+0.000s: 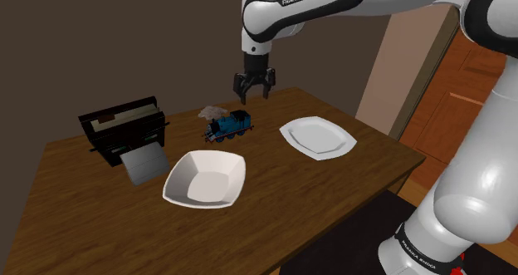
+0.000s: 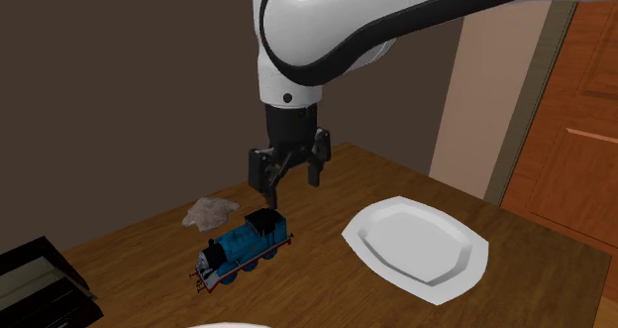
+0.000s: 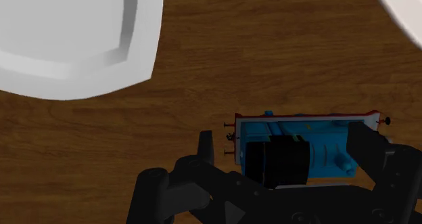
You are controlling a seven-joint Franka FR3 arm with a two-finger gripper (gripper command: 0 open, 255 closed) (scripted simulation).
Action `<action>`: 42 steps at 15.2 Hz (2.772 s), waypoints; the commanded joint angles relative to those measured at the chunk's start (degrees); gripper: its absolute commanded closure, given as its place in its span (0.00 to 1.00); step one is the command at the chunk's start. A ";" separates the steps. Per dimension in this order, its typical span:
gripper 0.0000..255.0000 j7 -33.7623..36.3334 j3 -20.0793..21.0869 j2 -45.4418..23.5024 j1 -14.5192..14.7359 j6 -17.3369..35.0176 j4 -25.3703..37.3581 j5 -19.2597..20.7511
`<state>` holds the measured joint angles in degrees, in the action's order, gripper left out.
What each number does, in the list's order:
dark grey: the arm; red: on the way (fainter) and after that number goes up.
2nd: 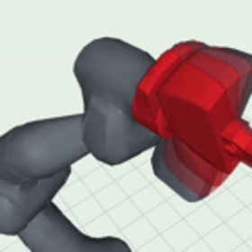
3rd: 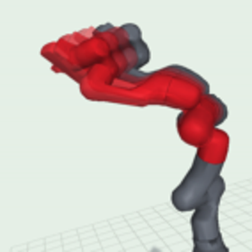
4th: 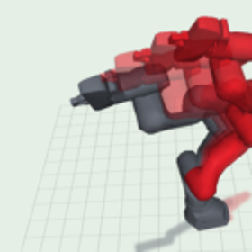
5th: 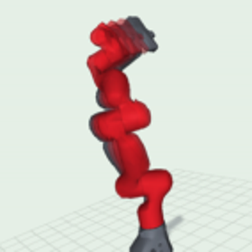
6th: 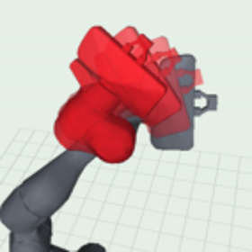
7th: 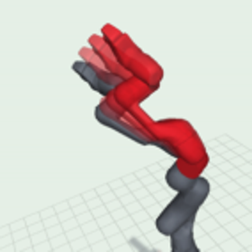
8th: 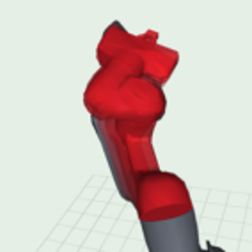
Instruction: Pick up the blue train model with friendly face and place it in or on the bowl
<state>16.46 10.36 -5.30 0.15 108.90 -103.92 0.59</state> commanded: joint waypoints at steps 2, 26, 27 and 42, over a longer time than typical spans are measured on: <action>0.00 2.50 0.17 -6.80 0.75 -0.40 6.93 1.46; 1.00 5.22 -0.22 -16.58 2.01 3.78 12.14 3.39; 1.00 5.22 -0.22 -16.58 2.01 3.78 12.14 3.39; 1.00 4.95 -0.03 -15.08 2.08 -4.02 18.48 3.02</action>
<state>21.40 10.29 -20.46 2.18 105.66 -86.19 3.63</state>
